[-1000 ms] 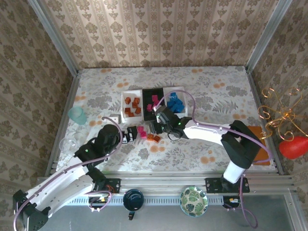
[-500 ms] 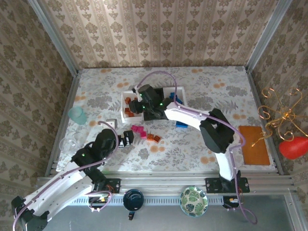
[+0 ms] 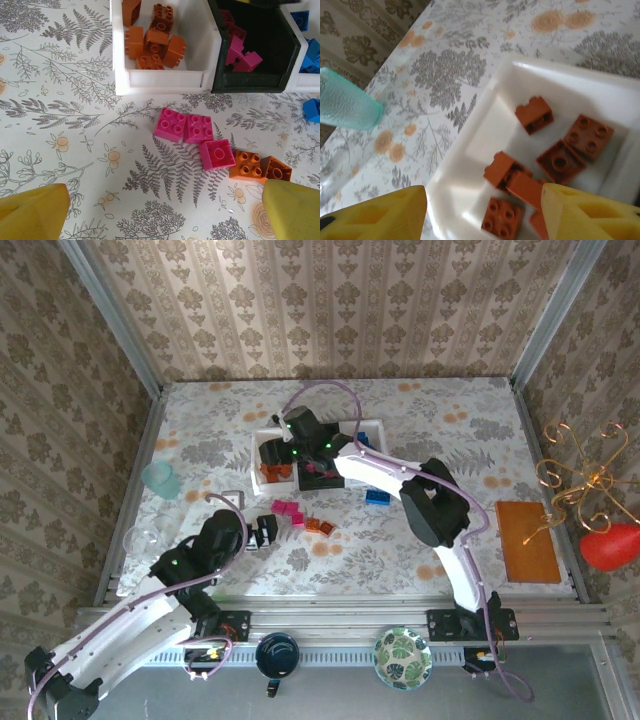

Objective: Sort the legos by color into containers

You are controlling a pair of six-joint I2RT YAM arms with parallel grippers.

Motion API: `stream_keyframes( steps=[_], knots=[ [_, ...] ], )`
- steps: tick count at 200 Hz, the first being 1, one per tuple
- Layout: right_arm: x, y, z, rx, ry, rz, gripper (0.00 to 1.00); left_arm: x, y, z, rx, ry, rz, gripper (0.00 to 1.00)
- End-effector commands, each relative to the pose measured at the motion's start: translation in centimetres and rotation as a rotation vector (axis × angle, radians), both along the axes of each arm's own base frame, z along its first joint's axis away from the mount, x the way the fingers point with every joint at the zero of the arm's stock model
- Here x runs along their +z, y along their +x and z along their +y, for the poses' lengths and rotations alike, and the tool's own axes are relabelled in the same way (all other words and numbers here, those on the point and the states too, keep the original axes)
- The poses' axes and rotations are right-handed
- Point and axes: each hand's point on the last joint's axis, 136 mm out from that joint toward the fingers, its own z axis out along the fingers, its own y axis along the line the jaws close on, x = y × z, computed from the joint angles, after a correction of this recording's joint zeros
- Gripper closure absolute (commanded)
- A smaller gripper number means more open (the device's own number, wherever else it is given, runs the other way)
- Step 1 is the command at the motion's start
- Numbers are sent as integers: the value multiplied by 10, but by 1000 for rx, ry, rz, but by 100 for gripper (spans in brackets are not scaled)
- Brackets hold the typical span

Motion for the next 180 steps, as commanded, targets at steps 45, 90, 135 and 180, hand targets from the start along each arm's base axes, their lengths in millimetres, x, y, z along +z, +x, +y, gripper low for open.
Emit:
stream_keyframes(
  steps=[45, 90, 135, 180],
  knots=[
    [25, -78, -57, 39, 28, 3, 35, -17, 8, -24, -88, -58, 92, 0],
    [0, -112, -104, -21, -44, 26, 35, -41, 33, -52, -150, -17, 182, 22],
    [-5, -123, -127, -58, -73, 28, 35, -51, 52, -72, -183, 5, 198, 34],
    [-5, -124, -139, -85, -75, 24, 35, -79, 52, -82, -206, 73, 256, 43]
  ],
)
